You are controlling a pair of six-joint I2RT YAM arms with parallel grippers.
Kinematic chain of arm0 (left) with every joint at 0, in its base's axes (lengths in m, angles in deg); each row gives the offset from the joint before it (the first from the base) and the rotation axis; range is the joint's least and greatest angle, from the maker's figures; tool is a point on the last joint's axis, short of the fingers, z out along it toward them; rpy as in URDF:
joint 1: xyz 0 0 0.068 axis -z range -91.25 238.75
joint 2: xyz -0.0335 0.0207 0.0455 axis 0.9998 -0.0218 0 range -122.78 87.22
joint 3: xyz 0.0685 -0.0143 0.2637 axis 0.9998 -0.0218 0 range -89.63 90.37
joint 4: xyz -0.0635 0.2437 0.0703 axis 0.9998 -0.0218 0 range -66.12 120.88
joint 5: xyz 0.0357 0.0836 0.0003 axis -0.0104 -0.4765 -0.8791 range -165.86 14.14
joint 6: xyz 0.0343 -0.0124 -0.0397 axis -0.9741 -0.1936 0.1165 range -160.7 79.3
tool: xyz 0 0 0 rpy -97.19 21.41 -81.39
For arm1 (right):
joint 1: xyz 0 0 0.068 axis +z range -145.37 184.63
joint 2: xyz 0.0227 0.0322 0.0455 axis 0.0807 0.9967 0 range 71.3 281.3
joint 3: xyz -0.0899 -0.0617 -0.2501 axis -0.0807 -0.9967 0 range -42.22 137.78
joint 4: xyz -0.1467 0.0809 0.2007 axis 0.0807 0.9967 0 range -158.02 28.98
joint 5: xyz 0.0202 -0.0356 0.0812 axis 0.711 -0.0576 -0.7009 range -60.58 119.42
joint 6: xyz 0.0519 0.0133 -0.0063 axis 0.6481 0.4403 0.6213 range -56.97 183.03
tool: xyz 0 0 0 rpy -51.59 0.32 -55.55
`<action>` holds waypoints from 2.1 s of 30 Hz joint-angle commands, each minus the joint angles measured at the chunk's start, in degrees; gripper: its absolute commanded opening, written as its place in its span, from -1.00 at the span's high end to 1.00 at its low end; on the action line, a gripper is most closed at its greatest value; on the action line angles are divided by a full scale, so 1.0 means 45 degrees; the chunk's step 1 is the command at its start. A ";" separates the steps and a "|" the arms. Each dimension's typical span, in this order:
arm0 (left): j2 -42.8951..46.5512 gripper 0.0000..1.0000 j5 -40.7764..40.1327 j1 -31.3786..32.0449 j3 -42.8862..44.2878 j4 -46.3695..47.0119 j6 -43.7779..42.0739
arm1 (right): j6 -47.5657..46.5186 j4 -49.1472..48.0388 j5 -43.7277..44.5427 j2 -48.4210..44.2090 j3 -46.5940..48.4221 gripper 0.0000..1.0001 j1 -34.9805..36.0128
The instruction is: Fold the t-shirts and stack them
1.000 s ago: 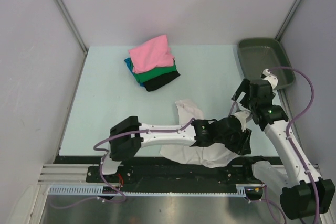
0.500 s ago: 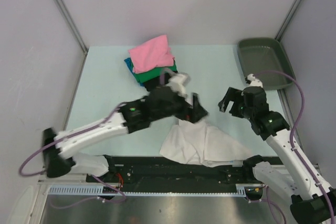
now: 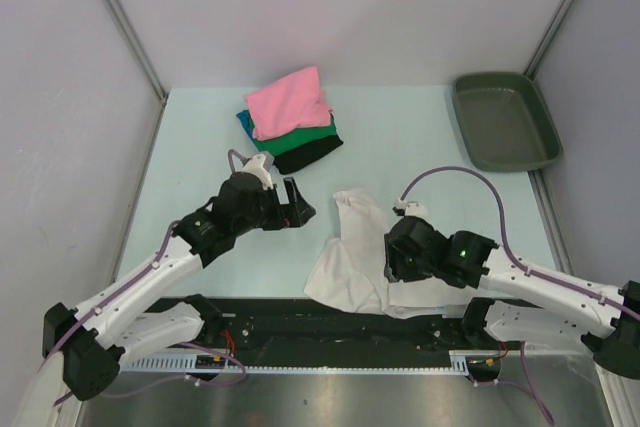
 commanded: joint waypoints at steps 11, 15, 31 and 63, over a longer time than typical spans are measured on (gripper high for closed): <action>-0.0306 -0.98 0.1647 -0.0812 -0.0380 0.0982 0.0126 | 0.4056 0.1338 0.2203 0.1656 -0.1234 -0.03 0.3493; -0.0384 -0.99 0.1921 -0.0929 -0.0652 0.1255 0.0126 | 0.4135 0.1143 0.2632 0.2633 -0.1234 -0.07 0.3825; -0.0658 -0.99 0.2409 -0.1281 -0.1122 0.1821 0.0126 | 0.3745 -0.0499 0.2418 0.4275 -0.1234 -0.09 0.3865; -0.0364 -0.98 0.2897 -0.1535 0.0320 0.1353 -0.0050 | 0.1334 0.2548 0.7123 0.0860 0.3252 1.00 0.1741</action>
